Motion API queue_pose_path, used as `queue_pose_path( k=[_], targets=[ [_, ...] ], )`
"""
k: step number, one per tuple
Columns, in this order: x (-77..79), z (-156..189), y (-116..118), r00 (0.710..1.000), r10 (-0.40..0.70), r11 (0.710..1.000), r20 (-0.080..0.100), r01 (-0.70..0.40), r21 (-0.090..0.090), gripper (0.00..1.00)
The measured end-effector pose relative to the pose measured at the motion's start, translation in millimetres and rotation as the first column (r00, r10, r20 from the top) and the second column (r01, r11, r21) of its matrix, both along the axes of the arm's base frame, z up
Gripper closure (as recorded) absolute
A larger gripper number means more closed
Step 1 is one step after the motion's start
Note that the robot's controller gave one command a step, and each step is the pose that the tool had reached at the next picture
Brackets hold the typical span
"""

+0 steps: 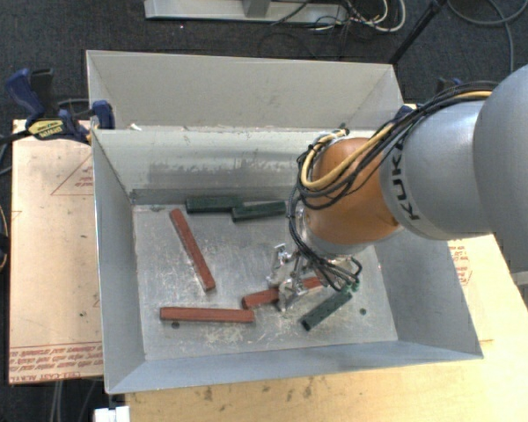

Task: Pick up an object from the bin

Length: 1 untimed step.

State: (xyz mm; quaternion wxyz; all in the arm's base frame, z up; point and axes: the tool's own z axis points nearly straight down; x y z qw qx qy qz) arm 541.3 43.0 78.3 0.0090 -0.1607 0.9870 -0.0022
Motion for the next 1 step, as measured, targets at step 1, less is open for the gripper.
queue_pose_path(
  k=[1],
  targets=[
    [0.0, 0.0, 0.0, 1.0, 0.0, 1.0, 0.0, 0.0, 0.0, 1.0]
  ],
)
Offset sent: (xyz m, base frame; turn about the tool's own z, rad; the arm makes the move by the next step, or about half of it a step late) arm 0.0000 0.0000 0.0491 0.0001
